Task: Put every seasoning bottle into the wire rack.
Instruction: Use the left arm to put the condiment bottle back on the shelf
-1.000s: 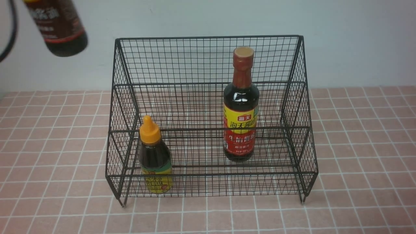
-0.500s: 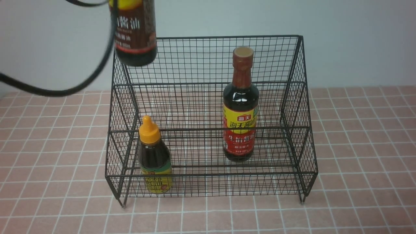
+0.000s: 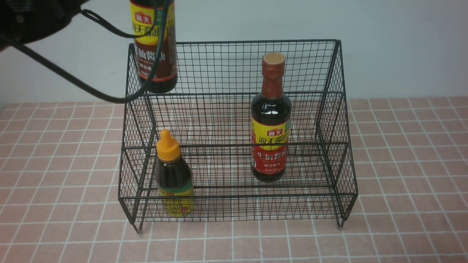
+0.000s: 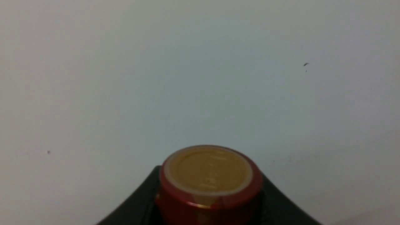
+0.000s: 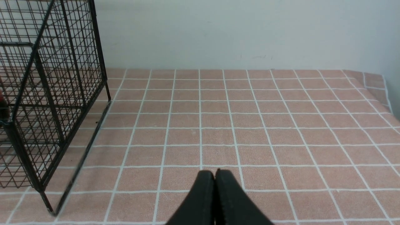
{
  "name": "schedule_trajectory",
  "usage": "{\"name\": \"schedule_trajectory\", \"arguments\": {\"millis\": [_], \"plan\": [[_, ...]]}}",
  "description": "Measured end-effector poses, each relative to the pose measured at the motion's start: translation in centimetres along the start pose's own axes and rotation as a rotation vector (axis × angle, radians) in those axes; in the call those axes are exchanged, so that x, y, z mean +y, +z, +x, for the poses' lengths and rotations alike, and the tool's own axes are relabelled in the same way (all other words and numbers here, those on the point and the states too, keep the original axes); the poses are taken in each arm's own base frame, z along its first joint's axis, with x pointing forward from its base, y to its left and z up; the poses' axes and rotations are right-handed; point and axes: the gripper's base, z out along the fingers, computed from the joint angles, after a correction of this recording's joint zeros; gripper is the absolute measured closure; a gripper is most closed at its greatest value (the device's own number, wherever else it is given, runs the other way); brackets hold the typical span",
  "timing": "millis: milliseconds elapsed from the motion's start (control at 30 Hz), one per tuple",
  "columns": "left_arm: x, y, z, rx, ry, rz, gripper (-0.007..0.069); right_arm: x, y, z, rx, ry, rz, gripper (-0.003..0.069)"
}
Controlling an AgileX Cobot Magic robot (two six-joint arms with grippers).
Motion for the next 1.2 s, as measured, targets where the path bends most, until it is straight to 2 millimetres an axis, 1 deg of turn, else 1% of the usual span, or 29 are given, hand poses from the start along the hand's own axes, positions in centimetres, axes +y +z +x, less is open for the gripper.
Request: {"name": "schedule_trajectory", "arguments": {"millis": [33, 133, 233, 400, 533, 567, 633, 667, 767, 800, 833, 967, 1033, 1200], "plan": [[0.0, 0.0, 0.0, 0.000, 0.000, 0.000, 0.0356, 0.0, 0.0, 0.0, 0.000, 0.000, 0.000, 0.0669], [-0.1, 0.9, 1.1, 0.030, -0.009, 0.003, 0.0356, 0.0, 0.0, 0.0, 0.000, 0.000, 0.000, 0.0669], [-0.1, 1.4, 1.8, 0.047, -0.018, 0.004, 0.0356, 0.0, 0.0, 0.0, 0.000, 0.000, 0.000, 0.0669], [-0.1, 1.6, 2.3, 0.061, -0.028, 0.002, 0.0356, 0.0, 0.0, 0.0, 0.000, 0.000, 0.000, 0.0669], [-0.1, 2.0, 3.2, 0.088, -0.057, -0.004, 0.0356, 0.0, 0.0, 0.0, 0.000, 0.000, 0.000, 0.0669], [-0.1, 2.2, 4.0, 0.109, -0.081, -0.005, 0.0356, 0.0, 0.0, 0.0, 0.000, 0.000, 0.000, 0.0669], [-0.2, 2.3, 4.5, 0.123, -0.091, -0.005, 0.0356, 0.0, 0.0, 0.0, 0.000, 0.000, 0.000, 0.0669], [-0.2, 2.5, 5.5, 0.151, -0.104, -0.006, 0.0356, 0.0, 0.0, 0.0, 0.000, 0.000, 0.000, 0.0669], [-0.3, 2.7, 7.6, 0.210, -0.117, -0.007, 0.0356, 0.0, 0.0, 0.0, 0.000, 0.000, 0.000, 0.0669], [-0.3, 2.6, 7.7, 0.213, -0.117, -0.007, 0.0356, 0.0, 0.0, 0.0, 0.000, 0.000, 0.000, 0.0669], [-0.4, 2.6, 8.4, 0.234, -0.118, -0.007, 0.0356, 0.0, 0.0, 0.0, 0.000, 0.000, 0.000, 0.0669], [-0.5, 2.4, 9.9, 0.279, -0.116, -0.008, 0.0356, 0.0, 0.0, 0.0, 0.000, 0.000, 0.000, 0.0669], [-0.5, 2.3, 10.3, 0.289, -0.116, -0.007, 0.0356, 0.0, 0.0, 0.0, 0.000, 0.000, 0.000, 0.0669], [-0.5, 2.2, 10.3, 0.291, -0.116, -0.007, 0.0356, 0.0, 0.0, 0.0, 0.000, 0.000, 0.000, 0.0669]]}}
